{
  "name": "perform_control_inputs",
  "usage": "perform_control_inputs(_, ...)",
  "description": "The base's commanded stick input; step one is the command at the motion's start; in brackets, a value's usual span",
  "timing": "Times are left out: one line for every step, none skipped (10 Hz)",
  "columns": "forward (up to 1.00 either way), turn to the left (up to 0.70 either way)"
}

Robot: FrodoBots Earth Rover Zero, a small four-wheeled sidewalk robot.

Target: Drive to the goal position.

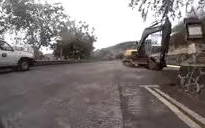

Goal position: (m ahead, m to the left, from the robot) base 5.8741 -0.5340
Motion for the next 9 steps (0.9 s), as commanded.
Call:
perform_control_inputs(0.7, 0.0)
perform_control_inputs(0.7, 0.0)
perform_control_inputs(0.7, 0.0)
perform_control_inputs(0.7, 0.0)
perform_control_inputs(0.7, 0.0)
perform_control_inputs(0.7, 0.0)
perform_control_inputs(0.7, 0.0)
perform_control_inputs(0.7, 0.0)
perform_control_inputs(0.7, 0.0)
